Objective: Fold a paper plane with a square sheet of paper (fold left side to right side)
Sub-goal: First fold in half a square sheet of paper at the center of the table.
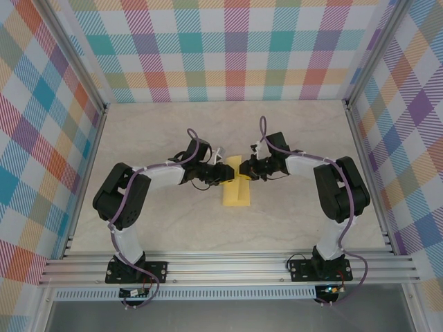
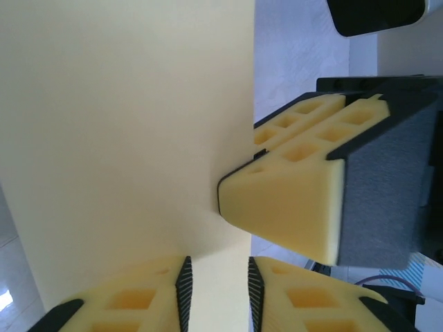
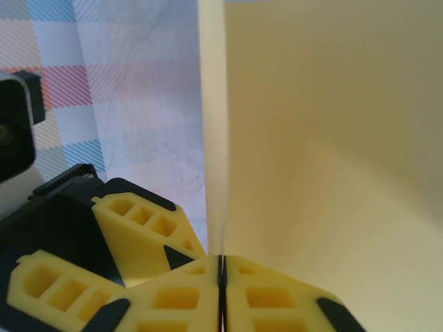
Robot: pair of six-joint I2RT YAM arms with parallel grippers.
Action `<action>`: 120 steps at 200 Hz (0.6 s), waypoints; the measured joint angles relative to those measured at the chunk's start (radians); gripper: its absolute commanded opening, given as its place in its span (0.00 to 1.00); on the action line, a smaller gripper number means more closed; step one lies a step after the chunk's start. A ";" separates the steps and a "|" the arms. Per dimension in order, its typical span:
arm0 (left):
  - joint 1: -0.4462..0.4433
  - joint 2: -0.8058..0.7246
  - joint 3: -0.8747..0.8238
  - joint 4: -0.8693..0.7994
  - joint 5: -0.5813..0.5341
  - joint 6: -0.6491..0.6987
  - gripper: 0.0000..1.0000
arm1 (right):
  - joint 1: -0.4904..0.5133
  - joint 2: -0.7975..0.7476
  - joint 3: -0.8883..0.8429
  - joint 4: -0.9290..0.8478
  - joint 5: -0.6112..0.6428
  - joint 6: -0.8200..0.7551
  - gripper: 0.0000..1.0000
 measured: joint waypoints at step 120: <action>-0.021 0.042 0.144 -0.261 -0.215 0.079 0.54 | -0.015 0.066 0.120 -0.233 0.214 -0.145 0.06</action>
